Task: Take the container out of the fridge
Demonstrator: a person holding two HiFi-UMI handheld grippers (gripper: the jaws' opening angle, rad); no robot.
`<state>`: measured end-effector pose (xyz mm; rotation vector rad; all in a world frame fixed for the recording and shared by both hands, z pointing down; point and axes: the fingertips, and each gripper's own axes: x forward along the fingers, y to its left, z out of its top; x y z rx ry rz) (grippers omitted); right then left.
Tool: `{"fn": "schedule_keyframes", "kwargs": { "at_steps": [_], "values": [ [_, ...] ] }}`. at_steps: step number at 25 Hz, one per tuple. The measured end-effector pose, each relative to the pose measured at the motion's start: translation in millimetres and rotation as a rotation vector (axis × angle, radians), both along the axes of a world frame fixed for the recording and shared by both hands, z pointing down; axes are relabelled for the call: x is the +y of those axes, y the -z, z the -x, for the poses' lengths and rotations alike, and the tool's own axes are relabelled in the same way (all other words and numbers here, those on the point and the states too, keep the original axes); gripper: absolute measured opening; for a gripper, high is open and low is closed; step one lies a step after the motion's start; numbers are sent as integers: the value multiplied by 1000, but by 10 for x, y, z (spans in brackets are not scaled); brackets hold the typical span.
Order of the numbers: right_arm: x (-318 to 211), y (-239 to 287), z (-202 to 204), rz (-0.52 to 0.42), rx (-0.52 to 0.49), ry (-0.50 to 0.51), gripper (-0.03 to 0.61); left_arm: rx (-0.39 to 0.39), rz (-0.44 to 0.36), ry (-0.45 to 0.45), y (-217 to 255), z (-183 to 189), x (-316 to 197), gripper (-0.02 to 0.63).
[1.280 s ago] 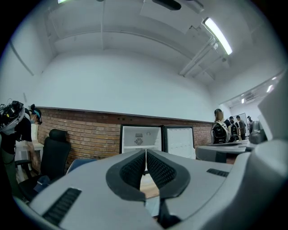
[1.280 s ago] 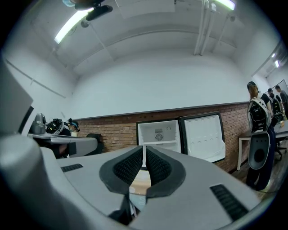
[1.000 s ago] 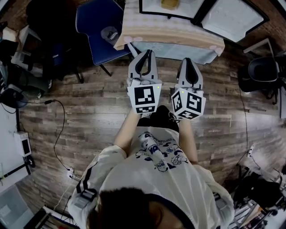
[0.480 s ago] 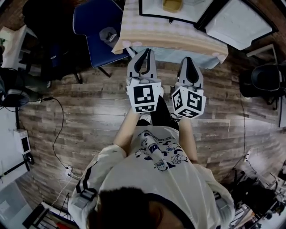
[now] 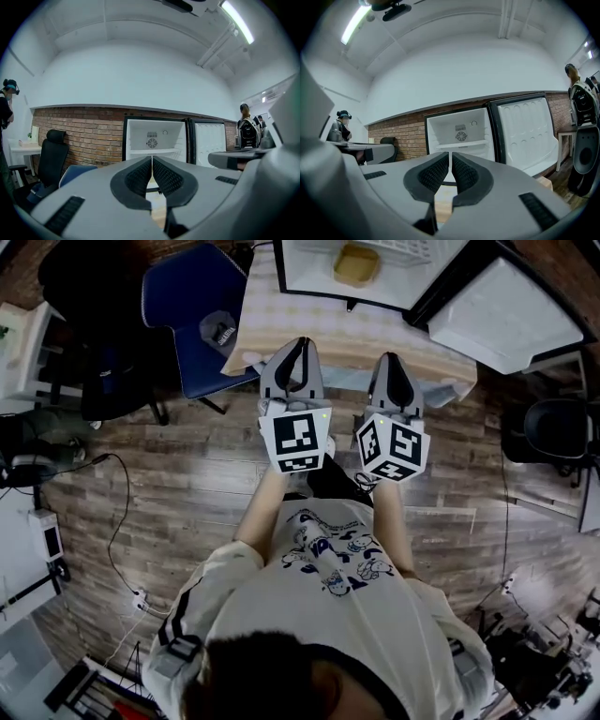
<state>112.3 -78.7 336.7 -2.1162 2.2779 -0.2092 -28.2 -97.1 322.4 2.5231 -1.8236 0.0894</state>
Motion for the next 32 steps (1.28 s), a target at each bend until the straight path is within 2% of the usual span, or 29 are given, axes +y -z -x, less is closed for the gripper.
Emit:
{"fn": "schedule_keyframes", "kwargs": {
  "at_steps": [12,27,32],
  "values": [
    [-990,-83,-409,25,-22,67,43,-13,24,23,-101,-498,-934,21],
    [-1712,-396,-625,99,-59,40,43,-8,117,29,-426,-600,-1622,23],
    [-2026,-583,-673,138,-98,-1,43,-5,144,7,-570,-630,-1960,23]
  ]
}}
